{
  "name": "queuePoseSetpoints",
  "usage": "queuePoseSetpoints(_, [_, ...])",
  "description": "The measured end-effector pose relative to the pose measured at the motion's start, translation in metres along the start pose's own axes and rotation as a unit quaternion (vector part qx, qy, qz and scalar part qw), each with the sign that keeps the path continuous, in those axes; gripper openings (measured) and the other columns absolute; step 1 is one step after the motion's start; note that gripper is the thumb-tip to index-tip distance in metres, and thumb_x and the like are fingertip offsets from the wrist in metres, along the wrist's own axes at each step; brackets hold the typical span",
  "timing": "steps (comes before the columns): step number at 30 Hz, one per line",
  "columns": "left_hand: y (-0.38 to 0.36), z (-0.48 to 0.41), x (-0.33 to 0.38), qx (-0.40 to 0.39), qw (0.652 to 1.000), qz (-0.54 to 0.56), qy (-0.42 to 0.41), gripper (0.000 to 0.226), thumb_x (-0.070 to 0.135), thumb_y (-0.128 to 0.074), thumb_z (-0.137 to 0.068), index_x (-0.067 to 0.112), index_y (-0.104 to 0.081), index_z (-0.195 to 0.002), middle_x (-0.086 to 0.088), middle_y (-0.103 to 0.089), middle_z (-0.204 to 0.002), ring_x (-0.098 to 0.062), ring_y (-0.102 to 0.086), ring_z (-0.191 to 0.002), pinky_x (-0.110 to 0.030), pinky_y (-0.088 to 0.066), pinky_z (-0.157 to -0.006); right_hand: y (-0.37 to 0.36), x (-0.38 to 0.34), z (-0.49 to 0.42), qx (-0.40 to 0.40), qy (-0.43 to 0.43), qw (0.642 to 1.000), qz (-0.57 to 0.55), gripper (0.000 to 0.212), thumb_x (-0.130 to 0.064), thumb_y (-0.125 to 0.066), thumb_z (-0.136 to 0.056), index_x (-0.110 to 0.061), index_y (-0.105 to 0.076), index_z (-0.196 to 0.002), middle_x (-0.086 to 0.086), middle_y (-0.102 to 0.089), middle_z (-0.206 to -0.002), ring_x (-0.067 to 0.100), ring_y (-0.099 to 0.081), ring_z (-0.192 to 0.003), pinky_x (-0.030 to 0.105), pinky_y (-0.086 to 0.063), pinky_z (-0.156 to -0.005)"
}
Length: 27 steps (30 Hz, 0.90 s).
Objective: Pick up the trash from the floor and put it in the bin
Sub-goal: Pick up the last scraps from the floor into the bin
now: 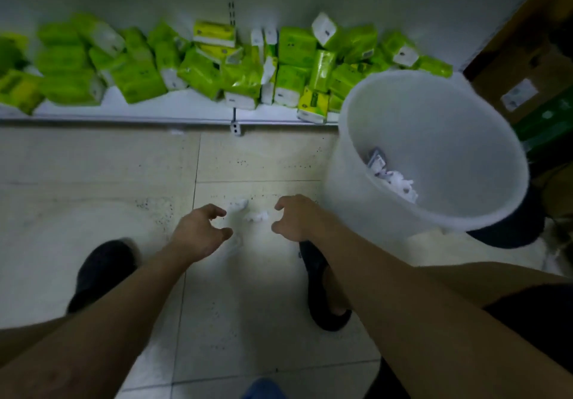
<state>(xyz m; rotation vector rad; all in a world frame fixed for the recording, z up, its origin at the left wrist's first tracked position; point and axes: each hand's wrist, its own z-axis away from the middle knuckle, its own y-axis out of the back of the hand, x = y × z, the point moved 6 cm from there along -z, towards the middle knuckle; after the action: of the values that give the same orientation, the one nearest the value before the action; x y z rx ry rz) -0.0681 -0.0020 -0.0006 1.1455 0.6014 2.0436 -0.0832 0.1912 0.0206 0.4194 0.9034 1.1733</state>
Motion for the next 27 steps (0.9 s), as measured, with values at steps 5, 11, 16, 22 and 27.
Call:
queuePoseSetpoints(5, [-0.041, -0.024, -0.045, -0.036, 0.998, 0.003, 0.047, 0.048, 0.033, -0.071, -0.081, 0.023, -0.057, -0.126, -0.005, -0.059, -0.129, -0.023, -0.061, -0.104, -0.024, -0.045, -0.078, -0.062, -0.002, -0.054, -0.045, -0.009, 0.999, -0.017, 0.044, -0.022, -0.059, -0.086, -0.010, -0.052, -0.128, 0.012, -0.055, -0.132, 0.029, -0.056, -0.113, 0.027, -0.044, -0.083])
queuePoseSetpoints(11, [-0.101, -0.067, -0.079, -0.099, 0.991, -0.080, 0.036, 0.047, 0.031, -0.070, -0.079, 0.022, -0.060, -0.124, -0.005, -0.038, -0.149, -0.027, -0.042, -0.129, -0.044, -0.042, -0.104, -0.120, 0.009, -0.125, -0.078, -0.043, 0.996, 0.002, 0.048, -0.028, -0.057, -0.088, -0.015, -0.049, -0.133, 0.016, -0.036, -0.144, 0.032, -0.046, -0.124, 0.034, -0.041, -0.098])
queuePoseSetpoints(16, [-0.147, -0.091, -0.102, -0.170, 0.975, -0.140, 0.007, 0.056, 0.031, -0.065, -0.084, 0.025, -0.048, -0.137, 0.001, -0.008, -0.161, -0.030, -0.021, -0.142, -0.049, -0.034, -0.111, -0.144, 0.029, -0.173, -0.091, -0.068, 0.993, 0.017, 0.058, -0.033, -0.055, -0.089, -0.030, -0.035, -0.144, 0.011, 0.006, -0.160, 0.037, -0.015, -0.144, 0.044, -0.027, -0.113])
queuePoseSetpoints(22, [-0.167, -0.101, -0.113, -0.136, 0.974, -0.180, -0.019, 0.072, 0.031, -0.059, -0.085, 0.018, -0.026, -0.148, -0.004, -0.024, -0.155, -0.030, -0.032, -0.132, -0.043, -0.041, -0.100, -0.168, 0.037, -0.195, -0.130, -0.052, 0.989, 0.054, 0.070, -0.031, -0.051, -0.090, -0.026, -0.017, -0.150, 0.006, 0.001, -0.160, 0.035, -0.012, -0.144, 0.046, -0.022, -0.117])
queuePoseSetpoints(27, [-0.136, -0.105, -0.111, -0.067, 0.995, -0.073, -0.004, 0.046, 0.013, -0.056, -0.089, 0.012, -0.051, -0.134, -0.009, -0.048, -0.140, -0.025, -0.046, -0.124, -0.035, -0.042, -0.102, -0.170, 0.031, -0.172, -0.108, -0.052, 0.993, -0.001, 0.060, -0.023, -0.049, -0.092, -0.018, -0.028, -0.148, 0.010, -0.034, -0.151, 0.030, -0.037, -0.133, 0.036, -0.034, -0.110])
